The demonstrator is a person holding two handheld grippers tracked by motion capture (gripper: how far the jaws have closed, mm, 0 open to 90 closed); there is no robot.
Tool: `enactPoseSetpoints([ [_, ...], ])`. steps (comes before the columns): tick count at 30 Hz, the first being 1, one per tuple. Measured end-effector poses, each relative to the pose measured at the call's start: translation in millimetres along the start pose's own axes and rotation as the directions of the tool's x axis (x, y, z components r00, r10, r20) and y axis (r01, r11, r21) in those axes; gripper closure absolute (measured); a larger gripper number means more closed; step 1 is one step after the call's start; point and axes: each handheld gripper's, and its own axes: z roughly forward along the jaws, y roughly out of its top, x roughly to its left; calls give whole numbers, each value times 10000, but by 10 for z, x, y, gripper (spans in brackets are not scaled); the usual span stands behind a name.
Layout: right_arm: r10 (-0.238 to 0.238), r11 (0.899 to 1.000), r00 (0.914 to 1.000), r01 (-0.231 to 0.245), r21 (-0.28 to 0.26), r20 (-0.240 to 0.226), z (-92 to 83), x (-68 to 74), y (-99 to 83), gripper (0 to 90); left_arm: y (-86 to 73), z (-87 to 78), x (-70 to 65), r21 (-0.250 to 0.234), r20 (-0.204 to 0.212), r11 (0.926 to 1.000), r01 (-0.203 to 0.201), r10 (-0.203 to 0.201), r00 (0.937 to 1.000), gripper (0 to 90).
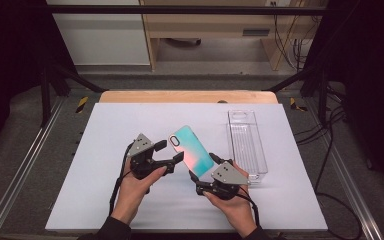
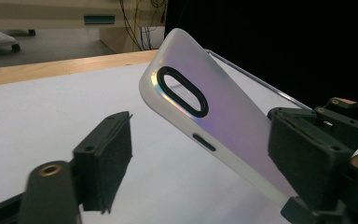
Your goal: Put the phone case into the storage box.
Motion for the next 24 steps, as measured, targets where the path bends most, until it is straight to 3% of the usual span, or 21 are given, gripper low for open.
enactPoseSetpoints([
  [5, 50, 10000, 9999, -49, 10, -104, 16, 11, -16, 175, 19, -6, 18, -389, -5, 9992, 107, -107, 9999, 339],
  [18, 383, 9992, 9983, -386, -78, -438, 72, 63, -27, 175, -22, -32, 145, -509, 371, 9920, 1159, -1141, 9928, 499],
  [24, 497, 9987, 9971, -500, -45, -570, 80, 68, -32, 174, -24, -57, 162, -500, 369, 9906, 1277, -1259, 9914, 546],
])
